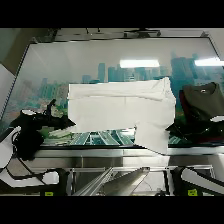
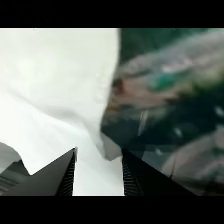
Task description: Fold the shirts.
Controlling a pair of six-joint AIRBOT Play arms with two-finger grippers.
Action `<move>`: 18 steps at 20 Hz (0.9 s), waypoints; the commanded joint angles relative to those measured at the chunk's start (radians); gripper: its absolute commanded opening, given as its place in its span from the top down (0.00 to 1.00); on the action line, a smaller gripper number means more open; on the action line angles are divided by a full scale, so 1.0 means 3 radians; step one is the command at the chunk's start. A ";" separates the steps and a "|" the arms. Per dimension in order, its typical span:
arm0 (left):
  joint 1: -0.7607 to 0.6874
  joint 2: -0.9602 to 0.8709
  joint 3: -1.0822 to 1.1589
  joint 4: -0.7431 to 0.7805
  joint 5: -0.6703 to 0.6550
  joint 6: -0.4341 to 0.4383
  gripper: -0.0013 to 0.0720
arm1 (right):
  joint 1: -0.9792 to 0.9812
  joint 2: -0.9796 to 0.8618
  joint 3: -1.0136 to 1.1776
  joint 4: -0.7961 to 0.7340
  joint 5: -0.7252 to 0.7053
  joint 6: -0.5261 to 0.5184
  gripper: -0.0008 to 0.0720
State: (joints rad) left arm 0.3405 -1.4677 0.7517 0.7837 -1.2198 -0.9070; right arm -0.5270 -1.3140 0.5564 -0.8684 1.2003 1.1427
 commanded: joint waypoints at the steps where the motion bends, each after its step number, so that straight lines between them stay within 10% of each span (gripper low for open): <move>1: -0.0093 -0.0121 0.0003 -0.0004 -0.0038 0.0004 0.97 | 0.0004 -0.0248 -0.0014 0.0324 0.0084 -0.0422 0.50; 2: -0.0113 -0.0136 0.0003 -0.0004 -0.0039 0.0004 0.97 | 0.0004 -0.0249 -0.0013 0.0392 0.0117 -0.0446 0.50; 4: -0.0121 -0.0111 0.0004 -0.0006 -0.0051 0.0004 0.97 | 0.0001 -0.0248 0.0008 0.0621 0.0271 -0.0722 0.91; 5: -0.0114 -0.0064 0.0004 -0.0005 -0.0058 0.0003 0.97 | -0.0001 -0.0248 0.0051 0.0715 0.0369 -0.0788 0.96; 18: 0.0570 0.0231 0.0239 0.0256 -0.0376 -0.0234 0.97 | -0.0083 -0.0067 0.1261 0.0886 0.0685 -0.0420 0.97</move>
State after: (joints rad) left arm 0.4801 -1.4010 0.8192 0.8562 -1.3342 -0.9680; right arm -0.5495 -1.3380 0.8841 -0.6388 1.4132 1.0039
